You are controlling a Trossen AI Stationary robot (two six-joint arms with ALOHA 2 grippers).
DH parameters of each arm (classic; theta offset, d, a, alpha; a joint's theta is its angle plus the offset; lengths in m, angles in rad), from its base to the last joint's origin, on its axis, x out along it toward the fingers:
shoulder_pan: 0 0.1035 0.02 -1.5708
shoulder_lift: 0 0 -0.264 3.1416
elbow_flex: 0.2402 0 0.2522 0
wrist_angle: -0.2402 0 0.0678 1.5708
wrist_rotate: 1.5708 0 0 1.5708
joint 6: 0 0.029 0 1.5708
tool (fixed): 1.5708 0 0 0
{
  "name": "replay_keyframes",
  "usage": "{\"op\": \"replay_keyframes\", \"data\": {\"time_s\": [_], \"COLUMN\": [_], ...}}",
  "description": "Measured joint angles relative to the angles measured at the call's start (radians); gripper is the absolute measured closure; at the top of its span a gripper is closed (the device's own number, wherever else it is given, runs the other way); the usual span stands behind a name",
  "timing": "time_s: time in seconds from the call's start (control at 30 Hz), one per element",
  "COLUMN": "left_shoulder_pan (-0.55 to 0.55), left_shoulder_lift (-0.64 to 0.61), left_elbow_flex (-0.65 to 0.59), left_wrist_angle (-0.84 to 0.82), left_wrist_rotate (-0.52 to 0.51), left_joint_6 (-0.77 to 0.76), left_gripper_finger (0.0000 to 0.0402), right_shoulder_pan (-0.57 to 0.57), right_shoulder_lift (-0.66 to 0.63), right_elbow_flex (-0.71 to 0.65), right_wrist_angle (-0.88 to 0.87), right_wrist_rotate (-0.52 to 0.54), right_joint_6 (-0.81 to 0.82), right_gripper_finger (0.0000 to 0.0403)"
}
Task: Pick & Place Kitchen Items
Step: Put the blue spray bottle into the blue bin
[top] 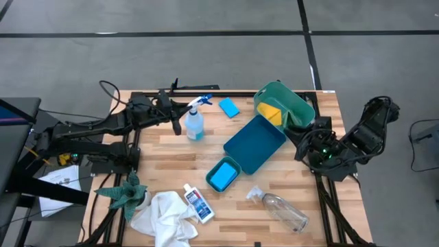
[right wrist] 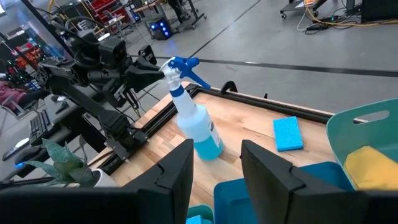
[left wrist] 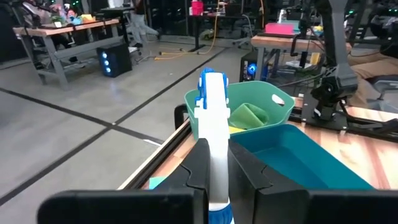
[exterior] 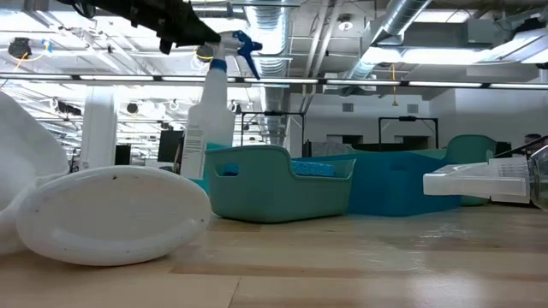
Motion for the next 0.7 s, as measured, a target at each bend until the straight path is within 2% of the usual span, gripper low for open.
{"op": "replay_keyframes", "data": {"time_s": [0.27, 0.4, 0.7], "left_shoulder_pan": [0.000, 0.000, 0.000], "left_shoulder_lift": [-0.003, -0.007, -0.070], "left_elbow_flex": [0.001, 0.001, 0.000], "left_wrist_angle": [-0.047, -0.059, -0.148], "left_wrist_rotate": [-0.029, -0.036, -0.031], "left_joint_6": [-0.025, -0.102, -0.178], "left_gripper_finger": [0.0373, 0.0369, 0.0274], "right_shoulder_pan": [0.000, 0.000, 0.000], "right_shoulder_lift": [0.001, 0.001, 0.000], "right_elbow_flex": [0.000, 0.000, 0.000], "right_wrist_angle": [-0.001, -0.001, -0.001], "right_wrist_rotate": [0.000, 0.000, 0.000], "right_joint_6": [0.000, 0.000, 0.000], "right_gripper_finger": [0.0276, 0.0276, 0.0276]}}
